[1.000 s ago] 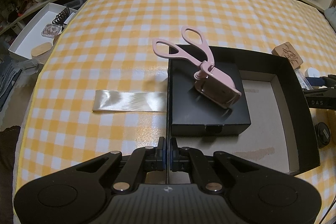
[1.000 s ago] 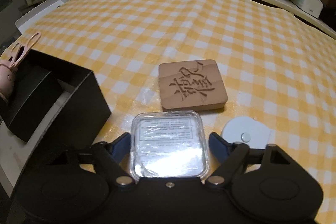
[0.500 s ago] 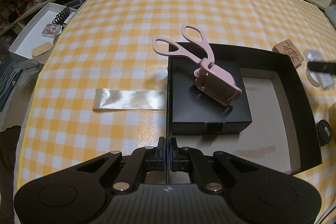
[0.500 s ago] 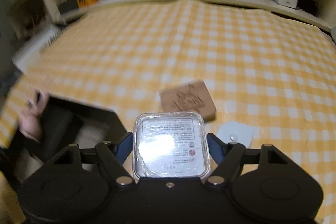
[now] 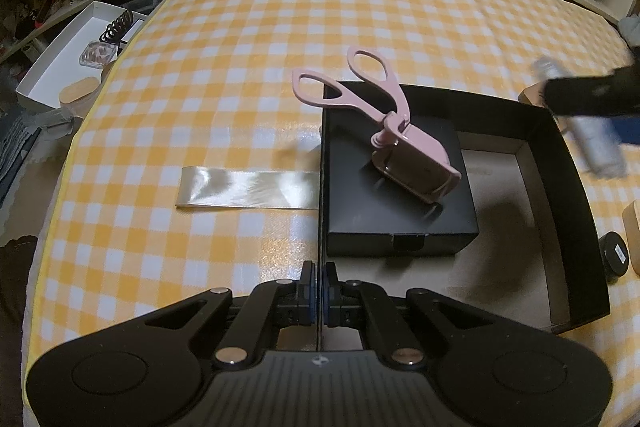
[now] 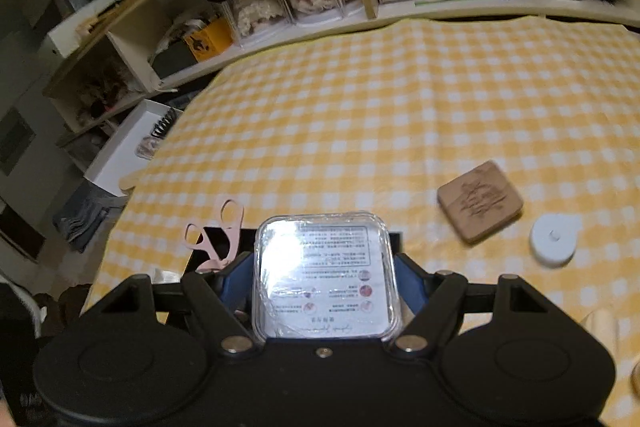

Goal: Organize rigid objects
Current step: 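Lower the clear plastic case into the tray beside the black box, then open the right tool and move it toward the engraved wooden coaster, then close the right tool on the engraved wooden coaster, then carry the wooden coaster with the right tool over the tray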

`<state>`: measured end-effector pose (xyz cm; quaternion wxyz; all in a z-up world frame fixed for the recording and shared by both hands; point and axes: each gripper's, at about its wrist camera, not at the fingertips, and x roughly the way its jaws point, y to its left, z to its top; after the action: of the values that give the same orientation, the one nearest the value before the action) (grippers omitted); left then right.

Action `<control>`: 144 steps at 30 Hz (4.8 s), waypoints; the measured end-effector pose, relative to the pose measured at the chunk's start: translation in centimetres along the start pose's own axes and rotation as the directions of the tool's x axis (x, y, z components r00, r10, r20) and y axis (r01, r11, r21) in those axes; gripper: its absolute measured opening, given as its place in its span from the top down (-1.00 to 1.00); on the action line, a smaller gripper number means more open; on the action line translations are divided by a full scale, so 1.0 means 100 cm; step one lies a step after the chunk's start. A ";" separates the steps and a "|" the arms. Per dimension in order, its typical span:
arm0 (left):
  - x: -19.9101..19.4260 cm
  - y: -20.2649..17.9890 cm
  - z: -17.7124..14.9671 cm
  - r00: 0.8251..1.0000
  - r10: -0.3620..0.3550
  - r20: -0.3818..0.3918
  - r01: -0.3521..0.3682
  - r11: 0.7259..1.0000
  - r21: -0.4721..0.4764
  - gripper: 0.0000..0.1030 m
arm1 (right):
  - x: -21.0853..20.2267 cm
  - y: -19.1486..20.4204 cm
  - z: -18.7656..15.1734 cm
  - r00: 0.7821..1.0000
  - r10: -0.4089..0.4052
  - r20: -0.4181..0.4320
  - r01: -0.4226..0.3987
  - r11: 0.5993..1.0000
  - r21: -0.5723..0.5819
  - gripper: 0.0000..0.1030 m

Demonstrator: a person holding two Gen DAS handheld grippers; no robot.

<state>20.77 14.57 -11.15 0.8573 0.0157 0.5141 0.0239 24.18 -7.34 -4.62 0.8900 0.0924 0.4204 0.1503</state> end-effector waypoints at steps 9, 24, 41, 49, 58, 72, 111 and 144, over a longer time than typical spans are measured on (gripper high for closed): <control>-0.001 0.003 0.001 1.000 -0.014 0.006 0.014 1.000 -0.014 0.94 | 0.043 0.020 -0.009 0.986 -0.158 -0.050 0.159 0.987 0.027 -0.47; 0.003 0.007 0.002 1.000 -0.019 0.004 0.019 1.000 -0.025 0.94 | 0.046 0.017 -0.006 0.979 -0.197 -0.054 0.199 0.980 0.020 -0.52; 0.004 0.007 0.000 1.000 -0.016 0.001 0.016 1.000 -0.022 0.94 | 0.017 0.020 -0.020 0.987 -0.133 -0.085 0.136 0.990 0.030 -0.52; 0.004 0.004 -0.001 1.000 -0.011 -0.005 0.011 1.000 -0.017 0.94 | -0.004 0.018 -0.036 0.988 -0.115 -0.103 0.114 0.993 -0.014 -0.62; 0.003 0.004 -0.002 1.000 -0.010 -0.005 0.010 1.000 -0.015 0.94 | -0.036 0.009 -0.047 0.995 -0.067 -0.068 0.062 0.995 -0.073 -1.00; 0.001 0.005 -0.003 1.000 -0.010 -0.003 0.010 1.000 -0.007 0.94 | -0.062 -0.045 -0.039 0.993 -0.101 0.059 0.111 0.973 -0.201 -1.00; 0.011 0.006 0.004 1.000 -0.015 -0.016 0.015 1.000 0.006 0.94 | 0.098 -0.140 0.024 0.999 0.013 0.046 0.007 0.912 -0.410 -0.93; 0.013 0.014 0.004 0.999 -0.031 -0.016 0.031 1.000 -0.004 0.94 | 0.038 -0.087 0.027 1.000 -0.001 -0.006 0.000 0.994 -0.105 -0.48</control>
<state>21.64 15.99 -12.03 0.8534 0.0060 0.5211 0.0119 30.25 -14.32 -8.17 0.8923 0.0449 0.4147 0.1725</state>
